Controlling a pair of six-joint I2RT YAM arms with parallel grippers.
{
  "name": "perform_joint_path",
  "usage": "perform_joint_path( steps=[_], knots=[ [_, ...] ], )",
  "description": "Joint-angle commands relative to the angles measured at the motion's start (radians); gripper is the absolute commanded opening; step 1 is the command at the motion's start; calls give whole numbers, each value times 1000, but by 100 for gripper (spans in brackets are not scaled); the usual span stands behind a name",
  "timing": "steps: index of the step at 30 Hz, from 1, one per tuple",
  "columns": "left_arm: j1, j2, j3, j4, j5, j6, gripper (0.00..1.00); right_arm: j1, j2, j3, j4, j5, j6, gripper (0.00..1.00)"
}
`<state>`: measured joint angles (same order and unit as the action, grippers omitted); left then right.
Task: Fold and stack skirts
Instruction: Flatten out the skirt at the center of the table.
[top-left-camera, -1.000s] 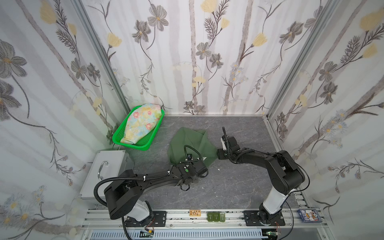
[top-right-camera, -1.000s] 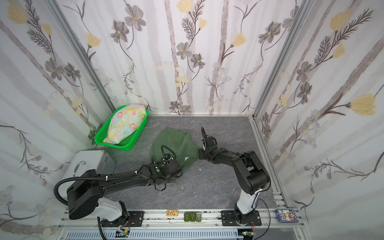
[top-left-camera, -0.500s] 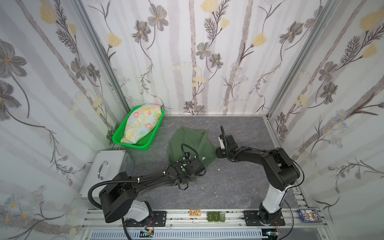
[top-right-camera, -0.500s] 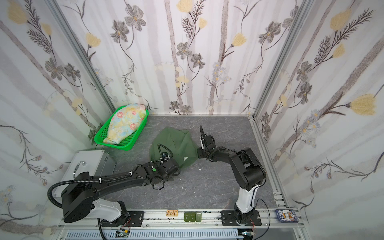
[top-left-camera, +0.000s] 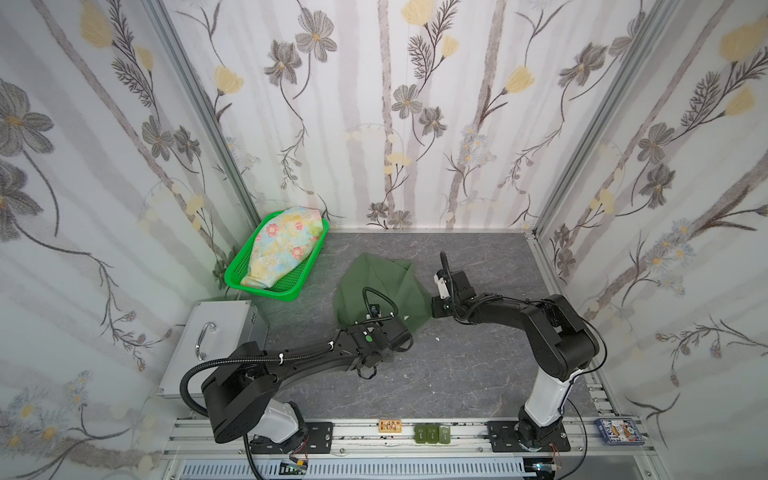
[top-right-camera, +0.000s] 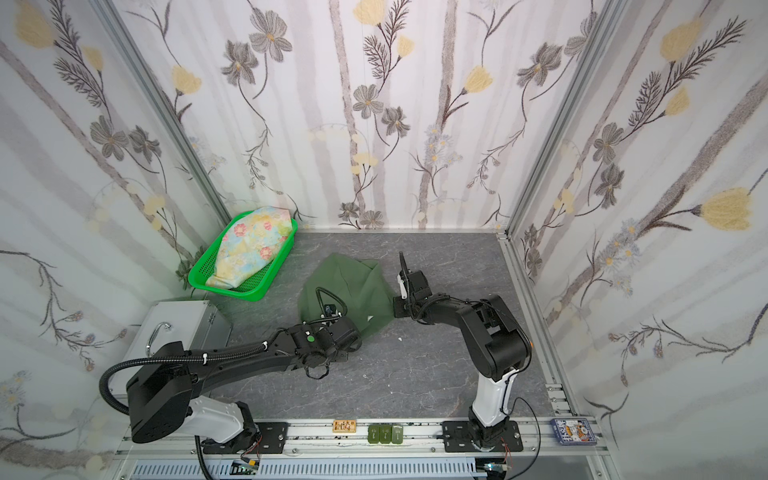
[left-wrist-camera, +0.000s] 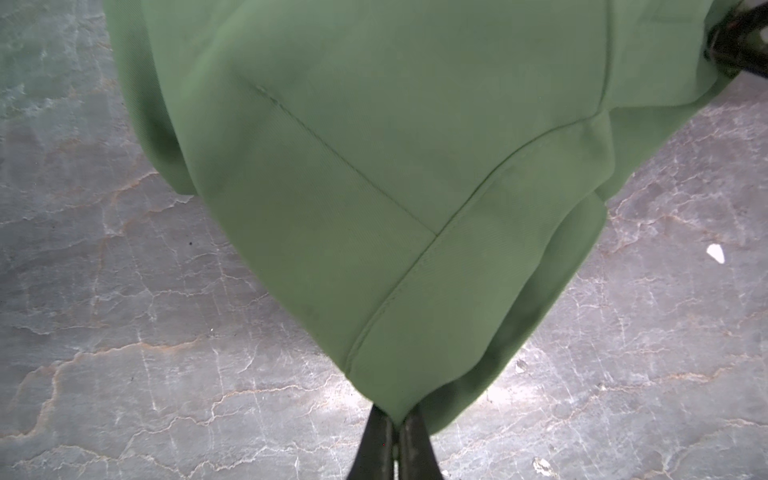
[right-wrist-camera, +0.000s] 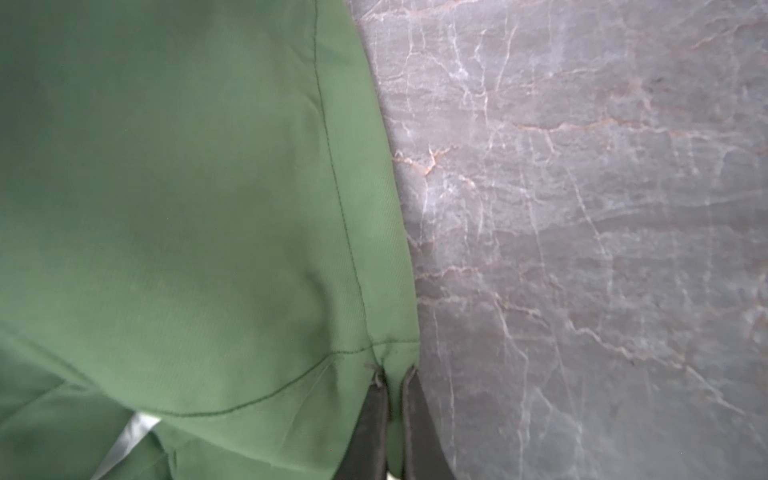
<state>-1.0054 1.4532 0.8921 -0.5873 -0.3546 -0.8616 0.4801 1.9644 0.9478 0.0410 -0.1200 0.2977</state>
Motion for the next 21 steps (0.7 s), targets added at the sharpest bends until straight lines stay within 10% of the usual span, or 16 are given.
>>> perform_joint_path(
  steps=[1, 21],
  knots=[
    [10, 5, 49, -6, -79, 40, 0, -2, -67, 0, 11, -23, 17, 0],
    [191, -2, 719, -19, -464, 506, 0, -132, -577, 314, -146, -83, 95, 0]
  ],
)
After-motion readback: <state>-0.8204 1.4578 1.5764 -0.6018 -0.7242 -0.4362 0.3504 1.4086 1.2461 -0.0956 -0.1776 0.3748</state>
